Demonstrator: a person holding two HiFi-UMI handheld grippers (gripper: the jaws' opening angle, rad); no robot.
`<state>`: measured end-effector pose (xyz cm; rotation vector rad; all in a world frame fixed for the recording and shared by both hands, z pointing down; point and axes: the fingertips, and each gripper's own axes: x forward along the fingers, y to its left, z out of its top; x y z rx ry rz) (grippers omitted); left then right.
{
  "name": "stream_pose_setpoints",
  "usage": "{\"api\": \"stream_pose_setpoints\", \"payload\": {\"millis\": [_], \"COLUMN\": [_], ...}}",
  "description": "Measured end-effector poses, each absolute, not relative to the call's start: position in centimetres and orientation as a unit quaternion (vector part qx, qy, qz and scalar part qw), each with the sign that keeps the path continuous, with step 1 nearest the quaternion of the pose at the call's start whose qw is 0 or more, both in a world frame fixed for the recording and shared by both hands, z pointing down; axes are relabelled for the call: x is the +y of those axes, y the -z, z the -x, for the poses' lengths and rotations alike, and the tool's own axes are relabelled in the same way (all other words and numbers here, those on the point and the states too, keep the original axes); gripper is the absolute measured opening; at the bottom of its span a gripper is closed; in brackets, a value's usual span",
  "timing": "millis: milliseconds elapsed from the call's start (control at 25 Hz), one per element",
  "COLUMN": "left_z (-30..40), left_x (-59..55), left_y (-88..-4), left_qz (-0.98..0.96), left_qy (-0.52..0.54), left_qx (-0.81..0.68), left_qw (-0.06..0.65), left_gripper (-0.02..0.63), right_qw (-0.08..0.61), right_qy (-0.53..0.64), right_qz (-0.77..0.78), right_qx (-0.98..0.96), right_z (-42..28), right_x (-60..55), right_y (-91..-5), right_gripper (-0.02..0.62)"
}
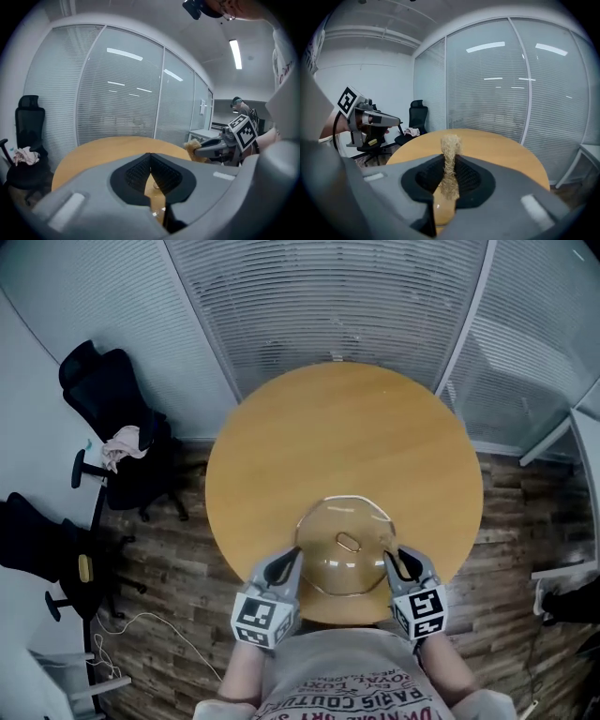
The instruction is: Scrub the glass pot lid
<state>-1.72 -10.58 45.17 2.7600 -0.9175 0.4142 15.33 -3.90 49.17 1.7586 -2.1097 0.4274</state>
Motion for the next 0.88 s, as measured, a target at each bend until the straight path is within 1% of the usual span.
{"api": "stream_pose_setpoints", "payload": {"millis": [160, 280, 360, 600, 880], "left_z": [1.3, 0.7, 0.0, -1.5, -1.1], "left_x": [-13.9, -14.9, -15.2, -16.2, -16.0], "left_y": [-46.5, -48.1, -48.8, -49.9, -51.6], "left_qz": [-0.944, -0.943, -0.942, -0.933, -0.916], "left_qy": [-0.153, -0.168, -0.172, -0.178, -0.195], "left_qx": [-0.275, -0.26, -0.256, -0.272, -0.311], "left_qw": [0.103, 0.118, 0.129, 0.153, 0.163], "left_gripper": [0.008, 0.008, 0.008, 0.008, 0.008], "right_qw": [0.191, 0.216, 0.245, 0.371, 0.423], "right_qy": [-0.166, -0.164, -0.155, -0.124, -0.128], "right_qz": [-0.637, -0.626, -0.606, -0.507, -0.42], "right_qx": [-0.728, -0.731, -0.741, -0.768, -0.792], "right_z": [-15.4, -15.0, -14.7, -15.5, -16.1], "right_x": [-6.8, -8.2, -9.1, -11.5, -14.2], "right_y": [-50.9, -52.4, -53.5, -58.8, -63.6], "right_gripper": [0.063, 0.063, 0.063, 0.063, 0.063]}}
